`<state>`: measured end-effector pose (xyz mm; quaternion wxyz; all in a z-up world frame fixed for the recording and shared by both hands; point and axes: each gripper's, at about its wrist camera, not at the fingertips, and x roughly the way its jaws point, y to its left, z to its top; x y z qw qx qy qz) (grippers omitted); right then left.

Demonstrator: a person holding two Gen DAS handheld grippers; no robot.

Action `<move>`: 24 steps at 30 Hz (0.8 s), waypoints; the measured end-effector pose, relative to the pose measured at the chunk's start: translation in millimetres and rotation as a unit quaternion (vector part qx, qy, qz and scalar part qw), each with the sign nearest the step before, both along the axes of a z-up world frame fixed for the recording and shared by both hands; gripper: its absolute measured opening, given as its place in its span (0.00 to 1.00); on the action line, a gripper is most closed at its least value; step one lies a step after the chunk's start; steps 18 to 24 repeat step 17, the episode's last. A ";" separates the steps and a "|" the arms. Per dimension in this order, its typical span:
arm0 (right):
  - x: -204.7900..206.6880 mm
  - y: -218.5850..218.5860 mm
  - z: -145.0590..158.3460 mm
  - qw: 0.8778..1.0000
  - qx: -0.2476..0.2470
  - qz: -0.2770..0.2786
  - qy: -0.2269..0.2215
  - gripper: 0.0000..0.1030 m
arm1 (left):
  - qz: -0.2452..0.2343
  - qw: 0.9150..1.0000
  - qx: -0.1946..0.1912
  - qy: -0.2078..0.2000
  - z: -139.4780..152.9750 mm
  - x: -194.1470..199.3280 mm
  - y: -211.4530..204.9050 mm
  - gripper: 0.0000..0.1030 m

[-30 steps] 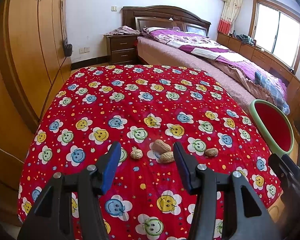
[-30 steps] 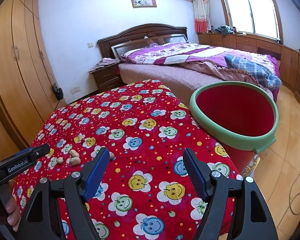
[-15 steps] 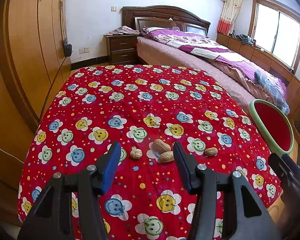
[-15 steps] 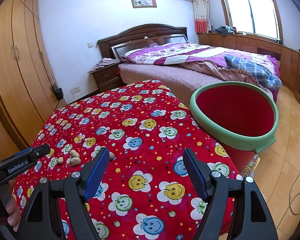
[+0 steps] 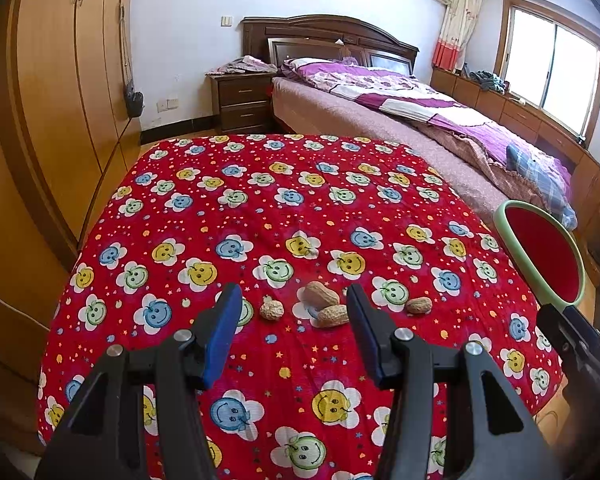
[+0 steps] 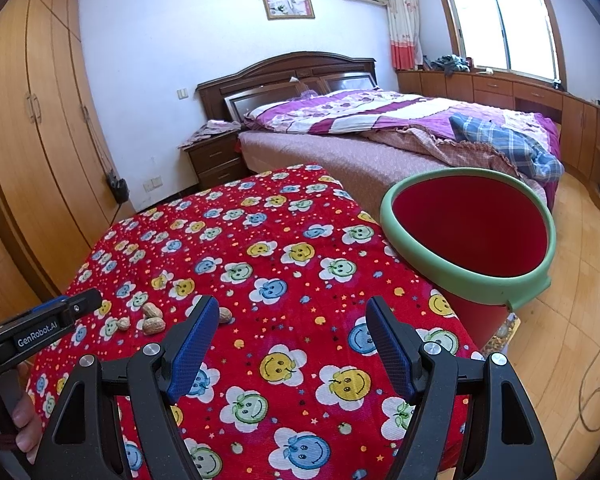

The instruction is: Collect trash

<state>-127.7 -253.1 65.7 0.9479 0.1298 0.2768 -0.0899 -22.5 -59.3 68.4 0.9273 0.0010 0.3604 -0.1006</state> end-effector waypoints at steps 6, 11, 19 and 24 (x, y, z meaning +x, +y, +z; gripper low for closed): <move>-3.2 1.5 4.3 1.000 -0.001 0.001 -0.009 0.74 | 0.001 1.000 0.004 -0.012 5.6 -4.1 -1.7 0.53; -4.3 1.7 5.5 1.000 -0.002 0.002 -0.013 0.74 | 0.001 1.000 0.005 -0.017 7.5 -5.2 -1.3 0.53; -4.2 1.8 5.4 1.000 -0.001 0.001 -0.011 0.74 | 0.002 1.000 0.006 -0.016 7.5 -5.2 -0.9 0.53; -4.2 1.8 5.4 1.000 -0.001 0.001 -0.011 0.74 | 0.002 1.000 0.006 -0.016 7.5 -5.2 -0.9 0.53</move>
